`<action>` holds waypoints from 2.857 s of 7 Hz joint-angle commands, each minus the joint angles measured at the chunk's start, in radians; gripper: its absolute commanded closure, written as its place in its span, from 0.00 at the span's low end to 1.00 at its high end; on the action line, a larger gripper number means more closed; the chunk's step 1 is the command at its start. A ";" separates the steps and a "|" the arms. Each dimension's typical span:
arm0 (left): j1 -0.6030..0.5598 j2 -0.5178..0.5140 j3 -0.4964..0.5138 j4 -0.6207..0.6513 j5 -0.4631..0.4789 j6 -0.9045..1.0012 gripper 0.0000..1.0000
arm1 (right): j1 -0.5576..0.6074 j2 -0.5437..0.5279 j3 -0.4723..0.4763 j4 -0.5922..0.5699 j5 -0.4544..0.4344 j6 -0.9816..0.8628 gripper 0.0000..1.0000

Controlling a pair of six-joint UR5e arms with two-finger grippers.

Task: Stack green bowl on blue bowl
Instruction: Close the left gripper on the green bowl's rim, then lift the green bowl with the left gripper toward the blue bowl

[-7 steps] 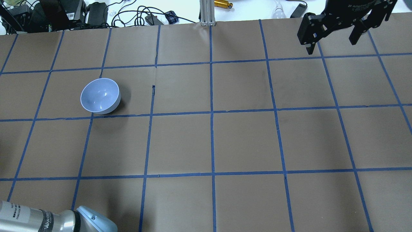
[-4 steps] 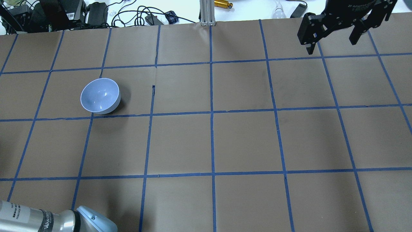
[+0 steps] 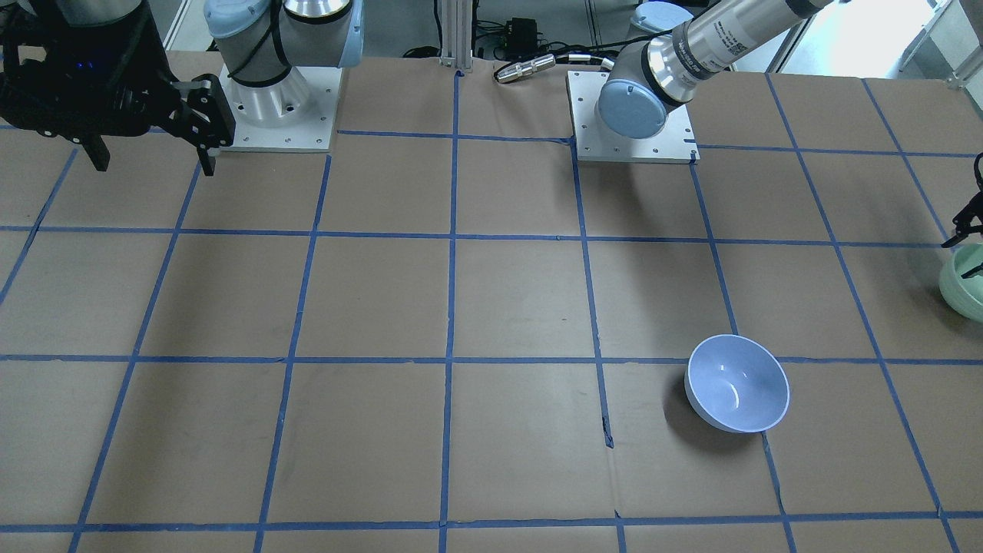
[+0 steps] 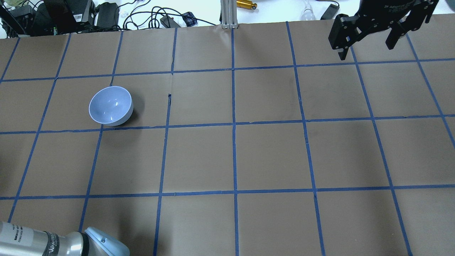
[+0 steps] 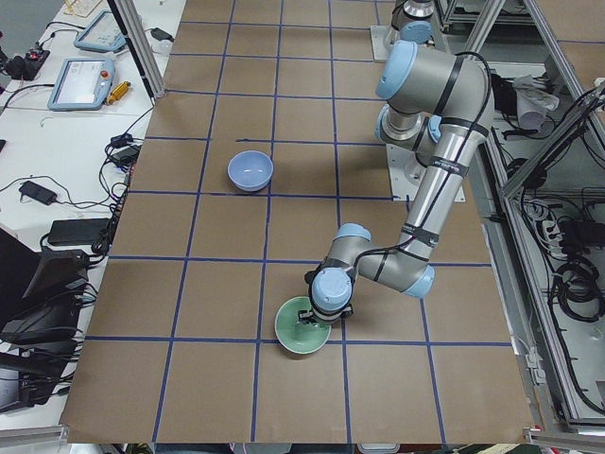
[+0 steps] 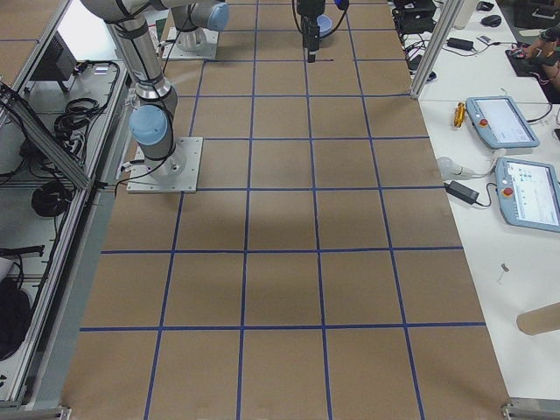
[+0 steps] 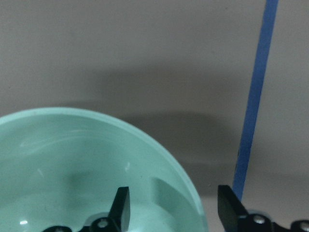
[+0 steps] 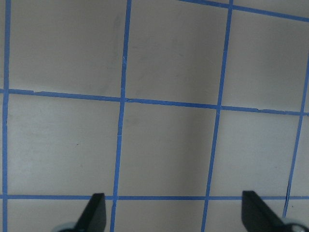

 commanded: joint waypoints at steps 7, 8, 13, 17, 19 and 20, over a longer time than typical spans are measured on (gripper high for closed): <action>-0.001 0.025 -0.023 0.001 0.000 0.003 1.00 | 0.000 0.000 0.000 0.000 0.001 0.000 0.00; 0.000 0.027 -0.023 0.001 -0.003 0.003 1.00 | 0.000 0.000 0.000 0.000 0.001 0.000 0.00; -0.015 0.105 -0.012 -0.029 -0.064 -0.030 1.00 | 0.000 0.000 0.000 0.000 0.000 0.000 0.00; -0.148 0.249 -0.009 -0.143 -0.164 -0.154 1.00 | 0.000 0.000 0.000 0.000 -0.001 0.000 0.00; -0.283 0.298 -0.009 -0.163 -0.157 -0.287 1.00 | 0.000 0.000 0.000 0.000 0.000 0.000 0.00; -0.352 0.332 -0.009 -0.204 -0.152 -0.358 1.00 | 0.000 0.000 0.000 0.000 -0.001 0.000 0.00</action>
